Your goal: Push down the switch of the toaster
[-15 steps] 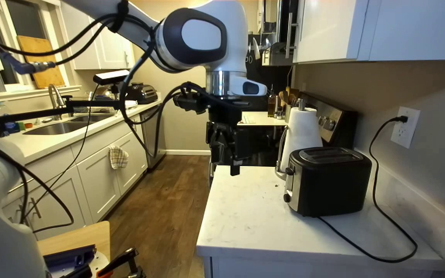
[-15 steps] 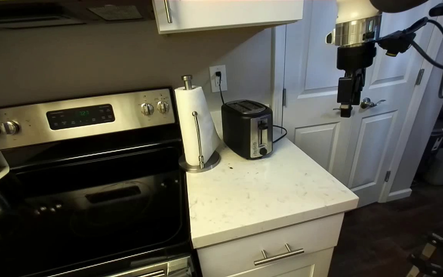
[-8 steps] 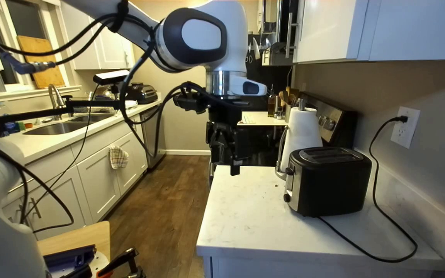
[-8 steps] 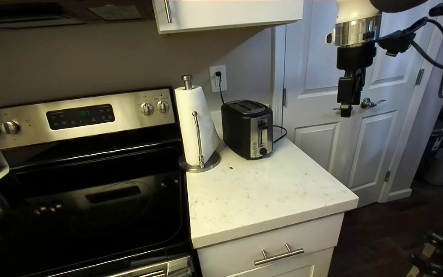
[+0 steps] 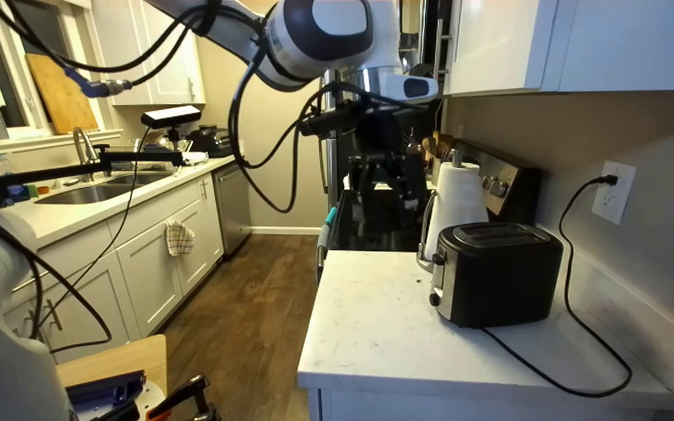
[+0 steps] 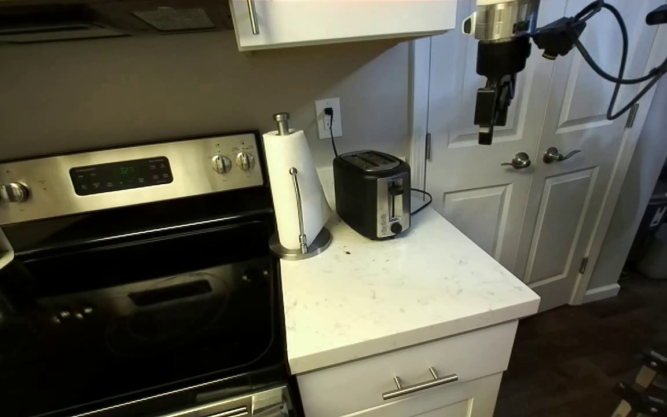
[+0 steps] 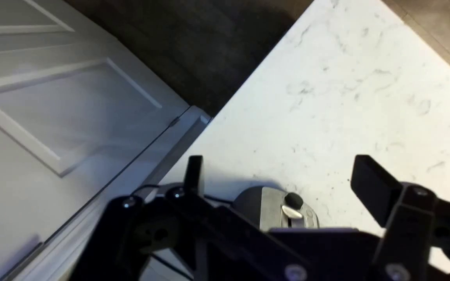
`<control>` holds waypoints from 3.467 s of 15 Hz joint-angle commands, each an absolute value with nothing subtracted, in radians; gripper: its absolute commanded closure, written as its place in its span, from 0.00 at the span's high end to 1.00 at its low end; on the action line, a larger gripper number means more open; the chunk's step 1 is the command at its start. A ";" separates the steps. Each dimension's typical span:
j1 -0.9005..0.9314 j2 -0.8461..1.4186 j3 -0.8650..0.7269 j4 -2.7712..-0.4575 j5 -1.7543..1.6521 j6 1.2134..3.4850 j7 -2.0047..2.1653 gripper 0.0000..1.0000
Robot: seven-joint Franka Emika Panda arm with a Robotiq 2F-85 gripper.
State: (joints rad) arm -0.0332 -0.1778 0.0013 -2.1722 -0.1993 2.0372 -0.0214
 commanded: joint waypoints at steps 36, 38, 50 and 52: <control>0.047 0.003 0.045 -2.019 -0.302 2.254 -0.029 0.01; 0.047 0.003 0.045 -2.019 -0.302 2.254 -0.029 0.01; 0.055 0.059 0.053 -2.019 -0.286 2.343 0.081 0.00; 0.061 0.094 0.052 -2.017 -0.284 2.375 0.130 0.00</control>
State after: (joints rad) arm 0.0560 0.0405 0.0504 -2.0212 -0.2981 2.3164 0.0606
